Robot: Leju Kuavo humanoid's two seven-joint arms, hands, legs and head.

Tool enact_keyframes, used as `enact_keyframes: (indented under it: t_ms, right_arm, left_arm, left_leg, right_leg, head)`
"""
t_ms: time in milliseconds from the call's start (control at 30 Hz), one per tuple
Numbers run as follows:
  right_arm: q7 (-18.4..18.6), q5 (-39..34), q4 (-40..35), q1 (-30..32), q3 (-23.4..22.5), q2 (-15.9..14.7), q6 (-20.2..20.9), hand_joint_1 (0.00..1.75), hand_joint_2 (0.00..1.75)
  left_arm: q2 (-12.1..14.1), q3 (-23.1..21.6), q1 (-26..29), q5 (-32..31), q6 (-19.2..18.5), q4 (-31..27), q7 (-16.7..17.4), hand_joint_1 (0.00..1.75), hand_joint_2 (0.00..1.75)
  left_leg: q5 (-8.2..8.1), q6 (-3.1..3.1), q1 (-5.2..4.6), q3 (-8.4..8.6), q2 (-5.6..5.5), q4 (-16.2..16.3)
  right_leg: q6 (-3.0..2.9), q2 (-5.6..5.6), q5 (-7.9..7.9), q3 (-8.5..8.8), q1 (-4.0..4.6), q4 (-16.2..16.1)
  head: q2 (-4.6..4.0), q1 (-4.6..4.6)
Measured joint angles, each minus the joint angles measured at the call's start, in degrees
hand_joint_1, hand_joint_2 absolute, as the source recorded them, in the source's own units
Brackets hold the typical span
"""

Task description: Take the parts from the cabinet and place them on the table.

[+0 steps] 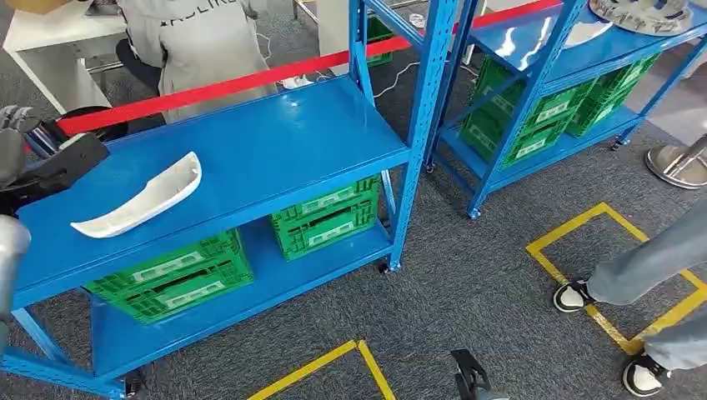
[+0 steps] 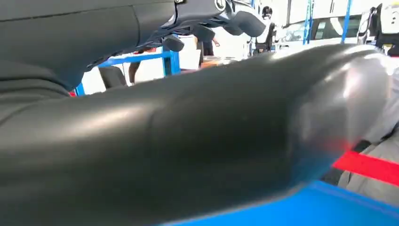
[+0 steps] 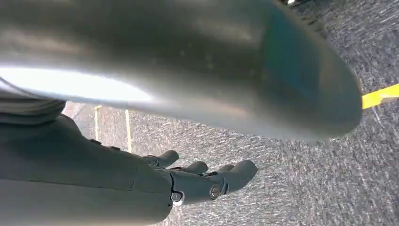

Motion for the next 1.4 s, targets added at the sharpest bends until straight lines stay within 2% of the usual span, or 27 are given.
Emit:
enact_keyframes:
  t_ms: [100,133,167,200,300,367,433,467,500,533,600,633,667,767,800,833,867,933,967,1000,1033,1100,1133,1200,1233,1267,1400]
  right_arm:
    - [0.0,0.0,0.0,0.1,0.0,0.0,-0.1,0.00,0.00]
    - [0.0,0.1,0.0,0.0,0.0,0.0,0.0,0.00,0.00]
    - [0.0,0.2,0.0,-0.1,0.0,0.0,0.0,0.00,0.00]
    - [0.1,0.3,0.0,0.1,0.0,0.0,0.0,0.00,0.00]
    - [0.2,0.7,0.0,0.2,0.0,0.0,0.4,0.00,0.00]
    - [0.2,0.9,0.0,0.1,0.0,0.0,0.5,0.00,0.00]
    - [0.6,1.1,0.0,0.2,0.0,0.0,0.5,0.00,0.00]
    - [0.7,1.2,0.0,0.2,0.0,0.0,0.5,0.00,0.00]
    - [0.7,1.2,0.0,0.3,0.0,0.0,0.5,0.00,0.00]
    - [0.7,1.2,0.0,0.2,0.0,0.0,0.5,0.00,0.00]
    - [0.7,1.3,0.0,0.1,0.0,0.0,0.5,0.00,0.00]
    - [0.7,1.3,0.0,0.1,0.0,0.0,0.4,0.00,0.00]
    - [0.7,1.3,0.0,0.0,0.0,0.1,0.2,0.00,0.00]
    - [1.0,1.3,0.0,0.0,0.0,0.1,-0.1,0.00,0.00]
    - [1.0,1.3,0.0,0.0,0.0,0.0,-0.2,0.00,0.00]
    - [0.9,1.3,0.0,0.0,0.0,0.0,-0.3,0.00,0.00]
    - [0.9,1.3,0.0,-0.2,0.0,0.0,-0.3,0.00,0.00]
    - [0.9,1.4,0.0,-0.2,0.0,0.0,-0.3,0.00,0.00]
    - [0.9,1.4,0.0,-0.1,0.0,-0.1,-0.3,0.00,0.00]
    - [0.8,1.5,0.0,-0.1,0.0,-0.1,-0.3,0.00,0.00]
    - [0.8,1.5,0.0,0.0,0.0,-0.1,-0.2,0.00,0.00]
    - [0.7,1.6,0.0,-0.1,0.0,-0.2,-0.2,0.00,0.00]
    - [0.7,1.6,0.0,-0.1,0.0,-0.2,-0.2,0.00,0.00]
    - [0.8,1.6,0.0,-0.1,0.0,-0.2,-0.2,0.00,0.00]
    - [0.8,1.7,0.0,0.0,0.0,-0.1,-0.2,0.00,0.00]
    - [0.8,1.7,0.0,0.0,0.0,-0.1,-0.2,0.00,0.00]
    - [0.8,2.1,0.0,-0.1,0.0,-0.1,-0.1,0.00,0.00]
  left_arm:
    - [0.0,-0.2,0.1,0.0,-0.2,0.0,-0.5,0.00,0.00]
    - [0.0,-0.3,0.1,0.0,-0.2,0.1,-0.5,0.00,0.00]
    - [0.0,-0.4,0.2,0.0,-0.4,0.1,-0.7,0.00,0.00]
    - [0.1,-0.5,0.5,-0.1,-0.6,0.1,-0.9,0.00,0.00]
    - [0.7,-0.5,1.2,0.0,-0.6,0.0,-1.3,0.00,0.00]
    - [1.4,-0.5,1.3,0.2,-0.6,0.0,-1.7,0.00,0.00]
    - [1.9,-0.5,2.1,0.5,-0.8,0.1,-2.0,0.00,0.00]
    - [2.1,-0.5,2.7,0.5,-0.8,0.2,-2.0,0.00,0.00]
    - [2.2,-0.5,3.1,0.5,-0.8,0.2,-2.1,0.00,0.00]
    - [2.4,-0.5,3.2,0.5,-0.8,0.2,-2.0,0.00,0.00]
    - [2.7,-0.5,3.2,0.5,-0.9,0.2,-1.7,0.00,0.00]
    - [2.8,-0.5,3.2,0.6,-1.0,0.2,-1.6,0.00,0.00]
    - [2.9,-0.5,3.2,0.7,-1.2,0.3,-1.4,0.00,0.00]
    - [3.1,-0.5,3.5,0.7,-1.3,0.3,-1.2,0.00,0.00]
    - [3.1,-0.5,3.6,0.7,-1.3,0.1,-1.2,0.00,0.00]
    - [2.8,-0.6,3.6,0.8,-1.3,0.1,-1.1,0.00,0.00]
    - [2.8,-0.6,3.5,1.1,-1.8,0.1,-1.1,0.00,0.00]
    - [2.6,-0.6,4.0,1.8,-3.9,0.3,-2.2,0.00,0.00]
    - [2.6,-0.6,4.6,2.1,-4.4,0.4,-2.6,0.00,0.00]
    - [2.6,-0.6,5.1,2.3,-4.7,0.4,-3.0,0.00,0.00]
    - [2.6,-0.6,5.5,2.3,-4.7,0.4,-3.1,0.00,0.00]
    - [2.6,-0.6,5.6,2.4,-4.8,0.4,-3.3,0.00,0.00]
    - [2.6,-0.6,5.6,2.5,-4.8,0.4,-3.3,0.00,0.00]
    - [2.8,-0.6,5.6,2.6,-4.9,0.4,-3.3,0.00,0.00]
    - [2.8,-0.6,5.7,2.6,-5.0,0.4,-3.2,0.00,0.00]
    - [2.8,-0.6,5.7,2.4,-5.3,0.4,-2.8,0.00,0.00]
    - [2.9,-1.1,6.1,1.7,-7.1,0.5,-2.1,0.00,0.00]
  left_leg:
    - [-2.04,-0.84,0.34,1.20,0.01,1.2]
    - [-2.54,-1.29,0.06,1.34,0.01,1.5]
    - [-2.67,-1.56,0.04,0.96,-0.08,1.6]
    - [-2.86,-1.88,0.02,0.98,-0.09,1.5]
    - [-2.94,-2.75,0.13,0.94,-0.05,2.9]
    - [-4.22,-3.47,0.32,-2.48,0.14,9.3]
    - [-7.99,-4.01,0.52,-7.89,0.25,17.4]
    - [-8.47,-4.00,0.54,-9.68,0.28,19.3]
    - [-7.21,-3.88,0.55,-10.07,0.30,18.4]
    - [-4.25,-3.57,0.53,-9.16,0.30,15.0]
    - [2.40,-2.78,0.40,-5.26,0.31,5.1]
    - [3.38,-2.30,0.15,-4.12,0.36,1.8]
    - [0.33,-2.12,-0.21,-3.86,0.44,1.5]
    - [1.66,-1.60,-0.26,-3.16,0.34,1.1]
    - [2.01,-1.31,0.65,-2.22,0.42,0.1]
    - [1.91,-1.18,0.52,-1.61,0.41,-0.3]
    - [1.73,-0.71,0.55,-1.31,0.56,-0.3]
    - [1.20,-0.33,0.46,-1.11,0.54,-0.2]
    - [0.94,-0.29,0.44,-1.01,0.48,0.0]
    - [0.63,-0.35,0.44,-0.89,0.38,0.2]
    - [0.26,-0.46,0.46,-0.73,0.31,0.4]
    - [-0.74,-0.87,0.55,-0.31,0.28,1.3]
    - [-1.25,-1.27,0.49,-0.39,0.29,1.7]
    - [-1.59,-1.78,0.02,-0.75,0.09,2.1]
    - [-1.73,-0.79,-0.25,-0.69,0.08,2.2]
    - [-1.59,-0.41,-0.25,-0.62,0.08,2.1]
    - [-1.66,-0.69,-0.30,0.08,0.34,1.3]
  right_leg:
    - [0.20,-0.09,10.32,3.94,-0.29,-13.4]
    - [-0.02,-0.09,9.05,3.88,0.00,-14.0]
    - [-0.88,-0.11,8.01,4.04,0.19,-14.3]
    - [-1.30,0.01,9.04,4.26,0.13,-14.3]
    - [-2.39,0.02,8.69,5.49,-0.12,-14.7]
    - [-2.98,0.19,8.14,6.29,-0.17,-14.8]
    - [-3.07,0.26,7.43,6.96,-0.14,-14.8]
    - [-3.07,0.28,7.06,7.32,-0.12,-14.8]
    - [-3.03,0.30,6.75,7.77,-0.10,-14.8]
    - [-3.00,0.31,6.39,8.33,-0.03,-14.8]
    - [-2.82,0.29,5.61,9.52,0.09,-14.8]
    - [-2.71,0.30,5.30,9.87,0.03,-14.9]
    - [-2.37,0.38,5.17,9.75,0.10,-14.9]
    - [-1.28,0.26,4.60,10.13,0.11,-15.4]
    - [-0.91,0.28,4.09,10.26,0.31,-15.4]
    - [-0.66,0.17,3.58,10.05,0.40,-14.0]
    - [-0.50,0.12,2.01,8.13,0.22,-10.6]
    - [-0.22,0.06,-1.51,2.39,0.22,-1.1]
    - [-0.14,0.07,-1.92,0.19,0.23,1.9]
    - [-0.10,0.06,-0.76,-0.83,0.22,2.2]
    - [-0.09,0.03,1.59,-0.34,0.19,-0.2]
    - [-0.15,-0.05,7.97,3.83,0.08,-10.6]
    - [-0.35,-0.17,8.24,5.05,0.10,-13.6]
    - [-1.09,-0.05,7.90,5.38,0.09,-14.0]
    - [-1.06,-0.06,7.96,5.47,0.09,-14.1]
    - [-1.07,0.00,7.96,5.49,0.10,-14.1]
    - [-1.57,0.28,7.73,5.71,0.09,-14.1]
  head:
    - [0.00,0.04]
    - [0.00,0.00]
    - [0.02,0.00]
    - [0.00,-0.04]
    - [0.02,0.04]
    - [0.00,-0.35]
    - [0.00,-0.35]
    - [0.02,-0.37]
    - [0.00,-0.42]
    - [0.00,-0.37]
    - [0.00,-0.37]
    - [0.00,-0.37]
    - [0.00,-0.48]
    - [0.00,-0.52]
    - [0.02,-0.48]
    - [0.00,-0.39]
    - [0.02,-0.15]
    - [0.02,-0.07]
    - [0.00,0.00]
    - [0.02,0.04]
    - [0.00,0.02]
    - [0.00,0.09]
    - [0.02,0.11]
    - [0.00,0.07]
    - [0.00,0.04]
    - [0.00,0.13]
    - [0.00,0.02]
